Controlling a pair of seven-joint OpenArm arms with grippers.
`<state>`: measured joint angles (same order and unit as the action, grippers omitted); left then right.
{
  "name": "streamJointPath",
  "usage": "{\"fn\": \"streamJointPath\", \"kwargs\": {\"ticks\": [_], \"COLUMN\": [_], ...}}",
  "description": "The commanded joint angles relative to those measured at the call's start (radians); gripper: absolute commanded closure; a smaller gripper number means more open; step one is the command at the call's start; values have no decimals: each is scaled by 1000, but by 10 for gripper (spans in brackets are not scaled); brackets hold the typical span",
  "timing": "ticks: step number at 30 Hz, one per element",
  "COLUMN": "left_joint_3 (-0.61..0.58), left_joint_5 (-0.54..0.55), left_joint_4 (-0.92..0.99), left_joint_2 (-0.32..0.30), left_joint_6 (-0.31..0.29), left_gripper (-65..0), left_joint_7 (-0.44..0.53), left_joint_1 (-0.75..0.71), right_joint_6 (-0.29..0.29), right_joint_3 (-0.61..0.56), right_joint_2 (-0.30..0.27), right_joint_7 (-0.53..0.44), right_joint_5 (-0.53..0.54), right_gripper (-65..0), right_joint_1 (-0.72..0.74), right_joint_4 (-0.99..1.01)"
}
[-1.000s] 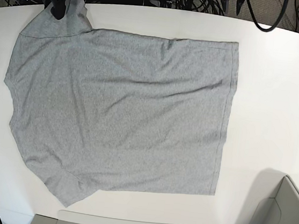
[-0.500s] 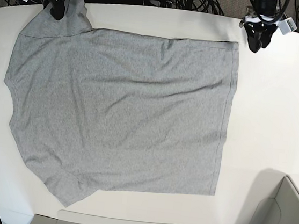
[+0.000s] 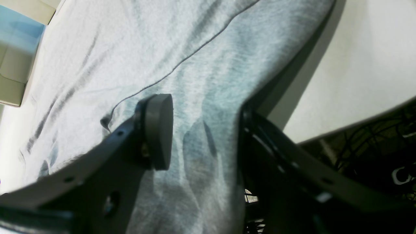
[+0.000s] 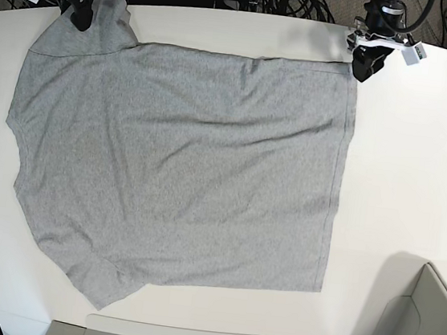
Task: Fold the T-shirt properly
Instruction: 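Lift the grasped corners and pull them back toward the arms' bases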
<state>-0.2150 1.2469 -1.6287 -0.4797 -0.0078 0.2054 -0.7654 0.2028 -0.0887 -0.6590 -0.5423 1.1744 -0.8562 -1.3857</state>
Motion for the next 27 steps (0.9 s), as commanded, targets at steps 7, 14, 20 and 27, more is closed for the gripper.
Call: {"fn": "streamJointPath", "kwargs": {"ticks": [7,14,20,27], "left_joint_3": [-1,-2,9,7], "left_joint_5": [11,4,4,4], "left_joint_4": [-2,23,23,21], "left_joint_2": [-4,9,5,3], "left_joint_6": [12,16,18,18], "left_gripper": [-244,-243,-202,0], "left_joint_7": [-217,-344,-353,-353], "left_joint_1": [40,105,100,76], "right_joint_6": [-41,-41,-45,-45], "right_joint_3": [-6,-12,-4,4], "right_joint_2": [-9,-29,-32,-34], "right_joint_7": [49,49,51,46], "right_joint_5": [9,5,5,5], "right_gripper": [-268,-221,-81,-5], "right_joint_1": [-16,-16,-16,-39], "right_joint_4": [-2,-27,-30,-30]}}
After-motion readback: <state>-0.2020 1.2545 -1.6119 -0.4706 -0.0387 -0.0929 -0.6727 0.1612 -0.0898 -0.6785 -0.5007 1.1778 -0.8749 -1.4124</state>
